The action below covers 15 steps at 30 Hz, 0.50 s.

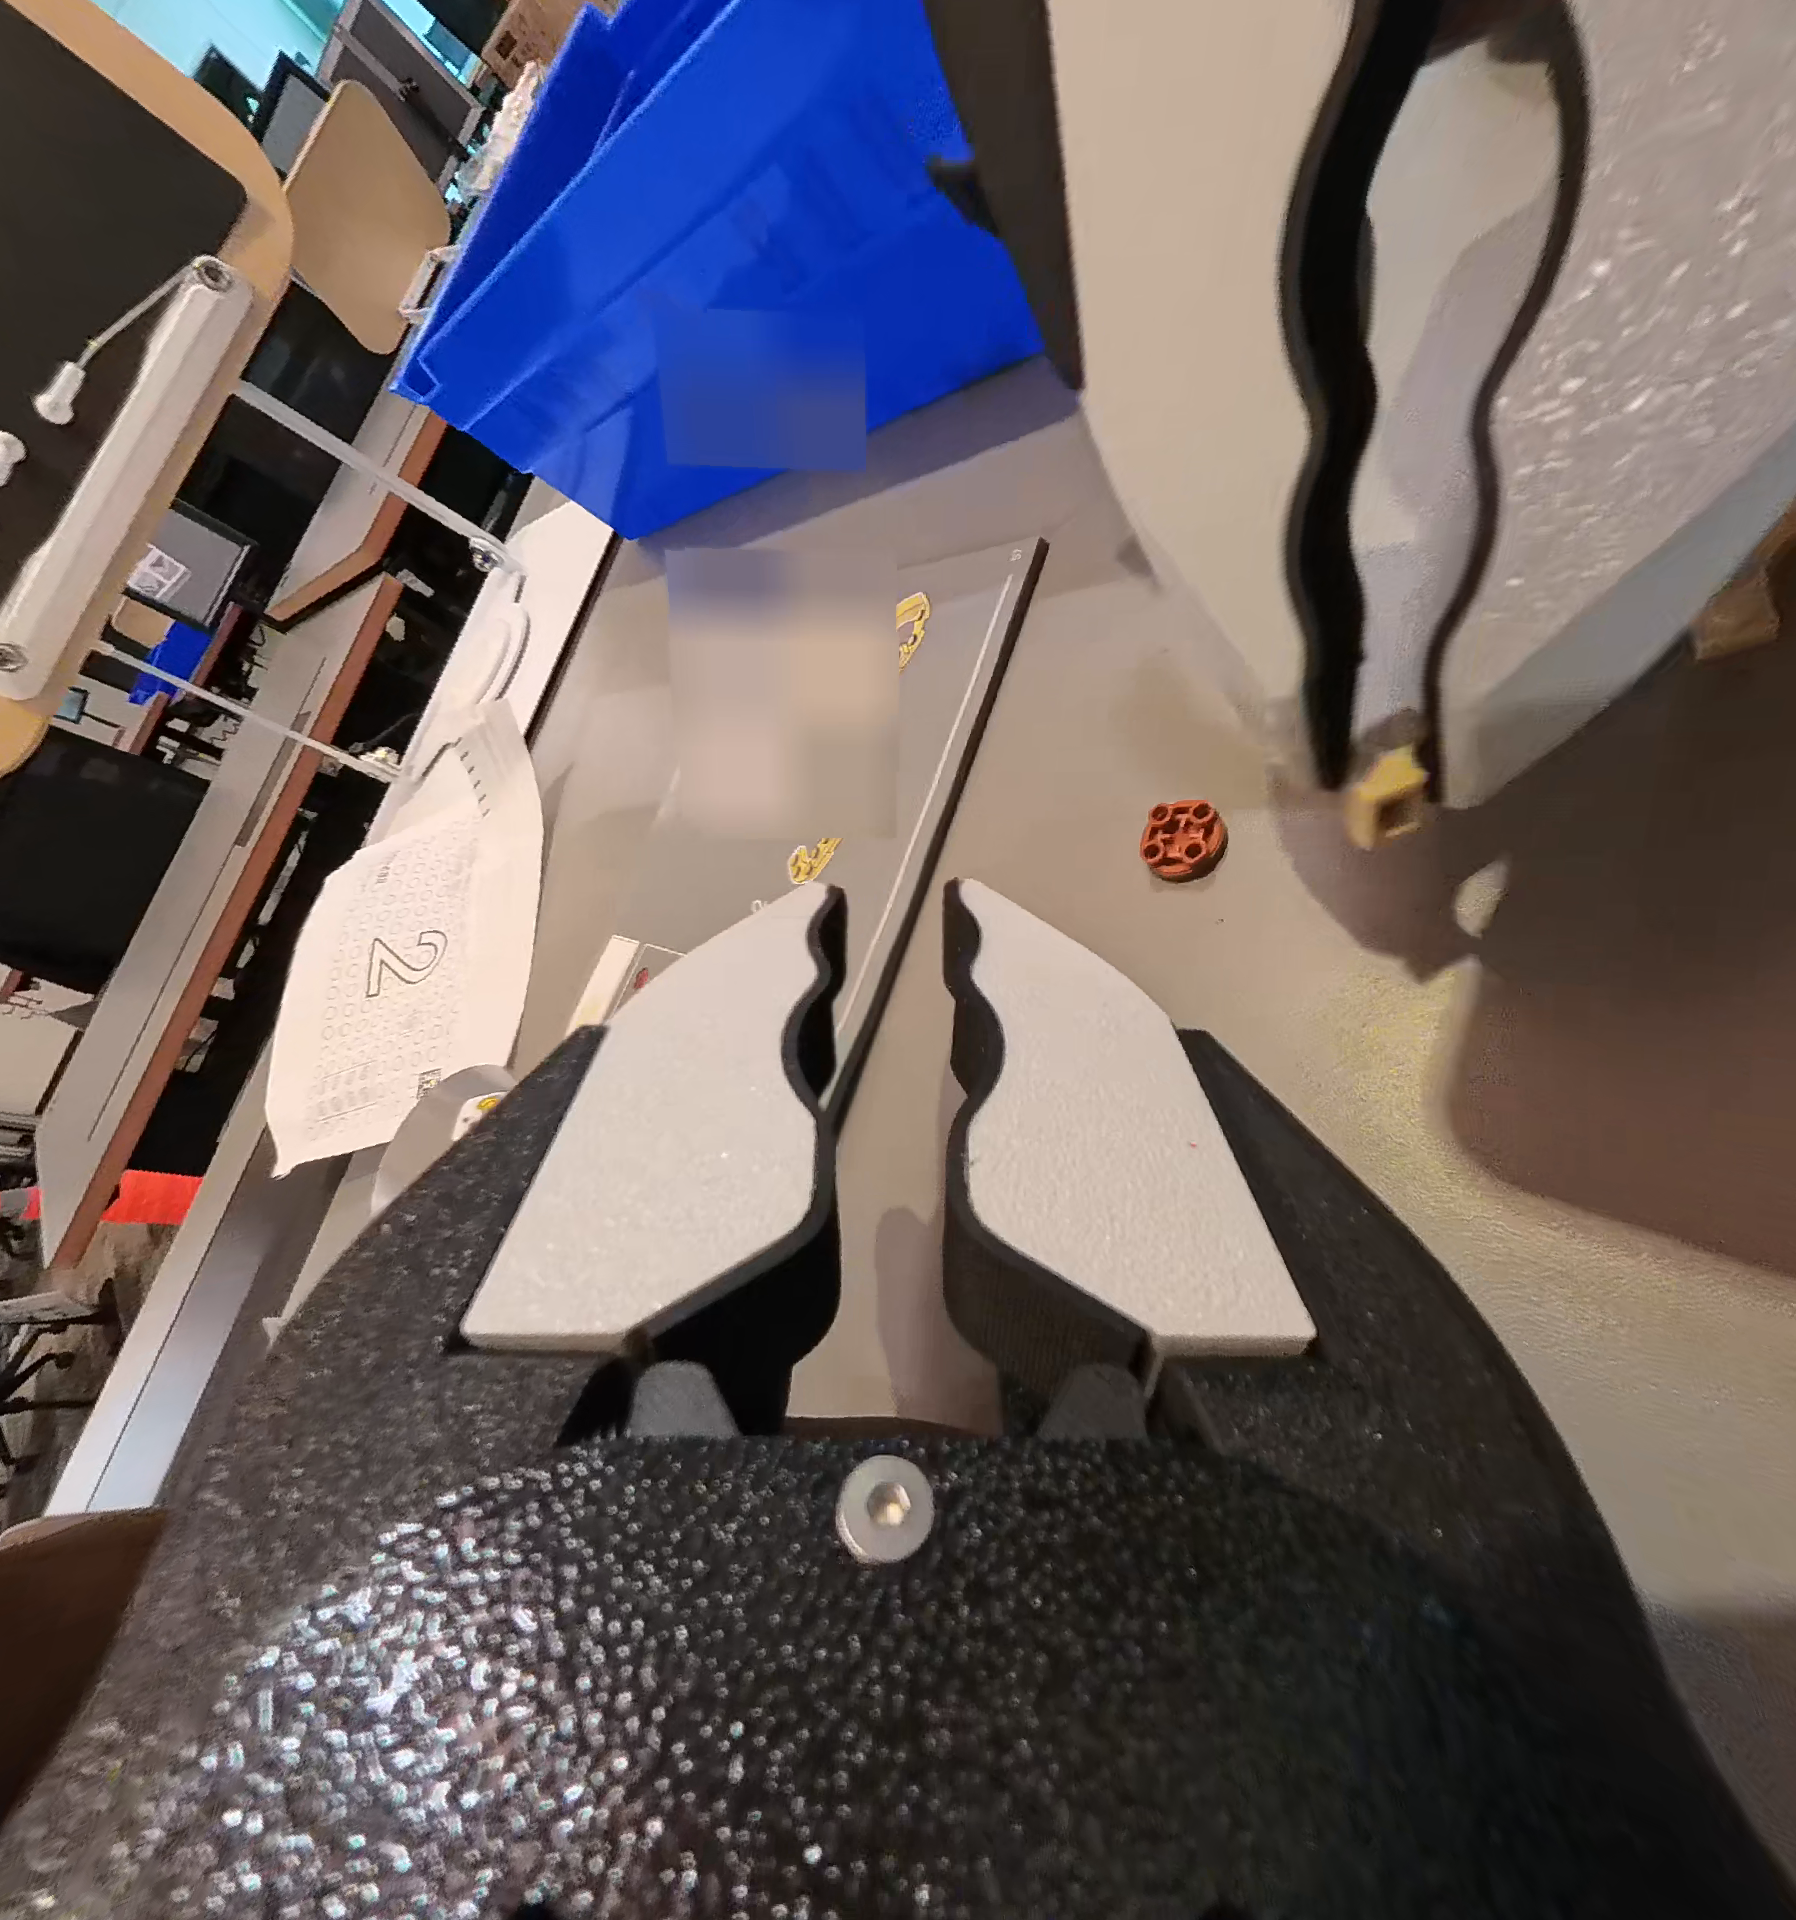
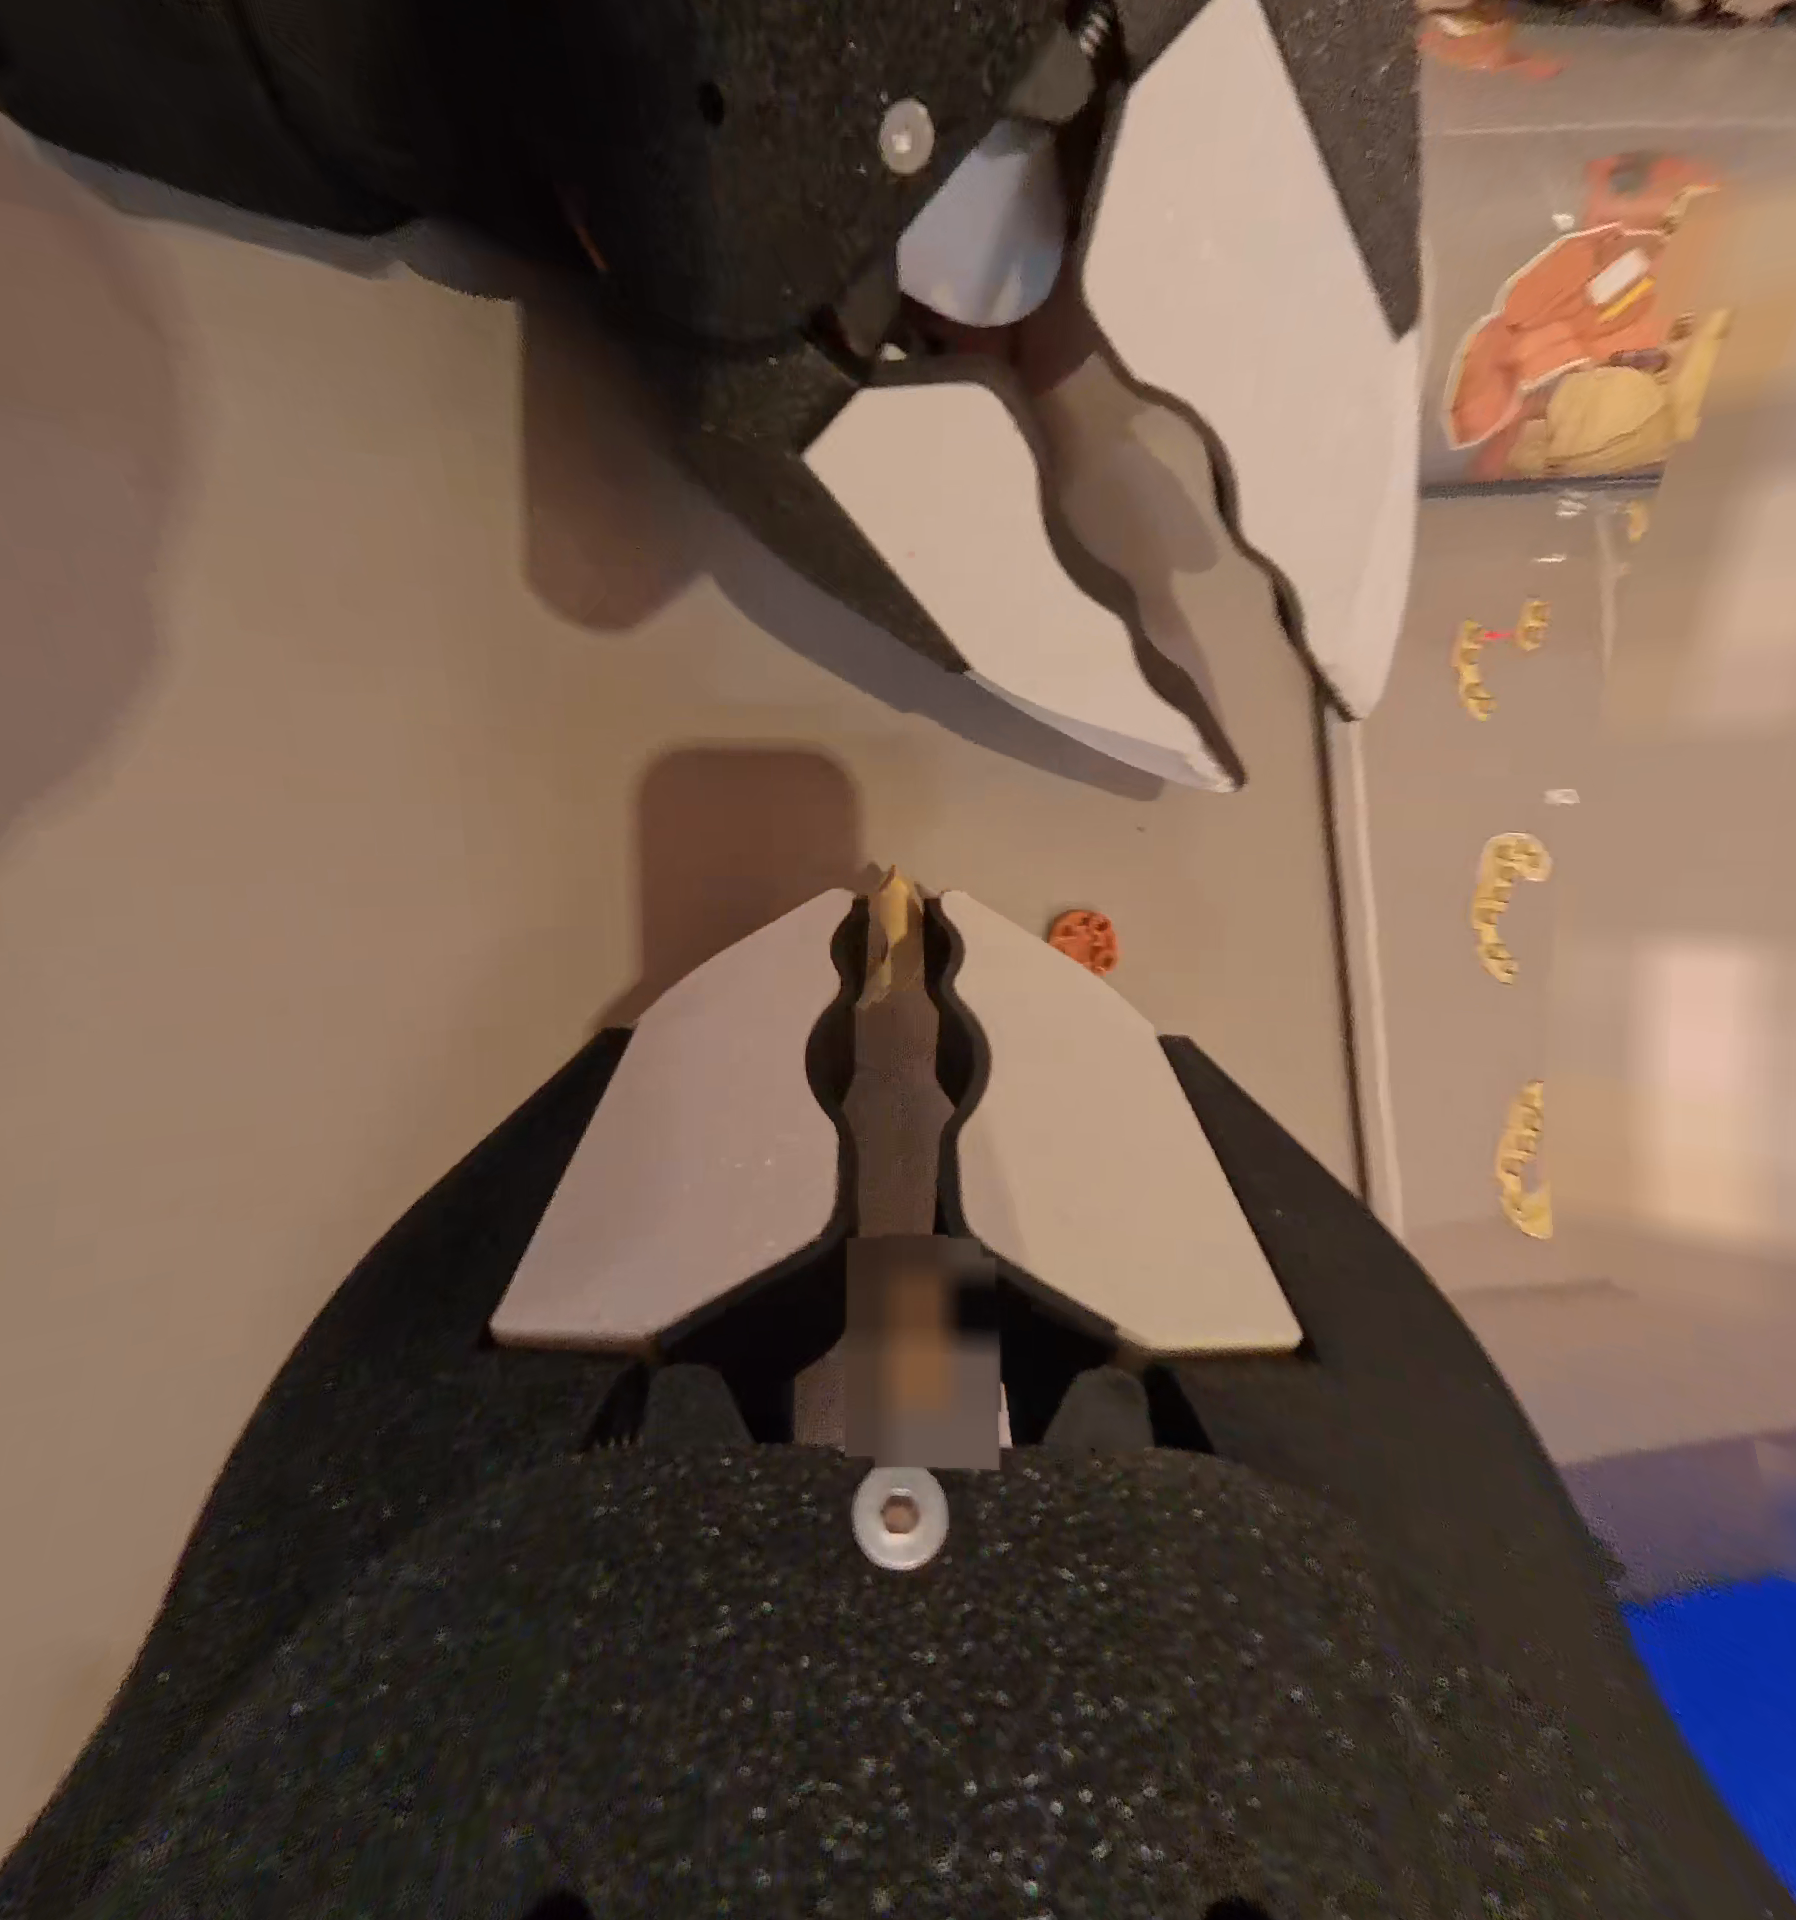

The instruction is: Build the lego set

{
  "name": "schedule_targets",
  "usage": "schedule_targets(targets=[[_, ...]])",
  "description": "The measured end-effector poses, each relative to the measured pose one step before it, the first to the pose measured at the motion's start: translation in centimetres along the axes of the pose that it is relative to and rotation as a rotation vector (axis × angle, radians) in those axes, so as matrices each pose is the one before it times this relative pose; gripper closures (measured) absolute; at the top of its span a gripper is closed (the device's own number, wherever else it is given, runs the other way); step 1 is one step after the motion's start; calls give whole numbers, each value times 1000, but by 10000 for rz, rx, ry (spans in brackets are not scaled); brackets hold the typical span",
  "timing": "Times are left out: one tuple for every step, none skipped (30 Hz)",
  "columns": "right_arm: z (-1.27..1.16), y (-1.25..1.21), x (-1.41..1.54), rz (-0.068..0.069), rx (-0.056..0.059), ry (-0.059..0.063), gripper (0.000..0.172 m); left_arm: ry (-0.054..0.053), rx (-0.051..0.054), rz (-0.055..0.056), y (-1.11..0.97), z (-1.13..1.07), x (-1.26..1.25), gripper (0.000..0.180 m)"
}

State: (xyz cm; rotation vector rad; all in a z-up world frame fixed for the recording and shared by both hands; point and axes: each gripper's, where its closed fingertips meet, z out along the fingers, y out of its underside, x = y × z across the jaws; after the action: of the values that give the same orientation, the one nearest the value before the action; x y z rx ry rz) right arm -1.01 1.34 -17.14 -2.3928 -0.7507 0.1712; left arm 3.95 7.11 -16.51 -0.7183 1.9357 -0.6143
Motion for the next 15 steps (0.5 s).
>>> schedule_targets(targets=[[-34,-103,-376,152,135,-334,162,-12,12,13,-54,-47,-25,163],[22,-66,-164,105,97,-141,162,5,24,19,-87,-21,15,163],[156,45,-64,35,-4,-36,162,19,23,23,-79,-1,76,163],[303,143,-74,-9,-75,-18,162,30,11,31,-67,16,120,163],[387,171,-39,-12,-97,32,162,37,-6,39,-27,26,137,163],[339,203,28,-20,-116,87,161,31,-14,41,-1,46,125,163],[155,215,18,-54,-131,86,156,17,-9,30,-5,29,93,163],[-176,142,100,-52,-77,120,150,7,-10,15,4,11,44,163],[-558,-5,244,-16,49,164,146,-15,-8,4,3,-10,-28,163],[-902,-139,370,46,175,175,145,-27,-1,-7,5,-26,-65,163],[-1195,-127,479,76,200,166,143,-29,3,-15,0,-34,-88,163],[-1506,23,679,33,125,241,142,-25,5,-16,-2,-33,-82,163],[-1819,183,1096,-7,80,436,141,-15,1,-12,14,-13,-52,163],[-2107,329,1608,31,53,637,142,-1,-5,-3,25,8,-11,163],[-2261,570,2087,74,-23,755,143,13,-9,9,30,20,38,163]])
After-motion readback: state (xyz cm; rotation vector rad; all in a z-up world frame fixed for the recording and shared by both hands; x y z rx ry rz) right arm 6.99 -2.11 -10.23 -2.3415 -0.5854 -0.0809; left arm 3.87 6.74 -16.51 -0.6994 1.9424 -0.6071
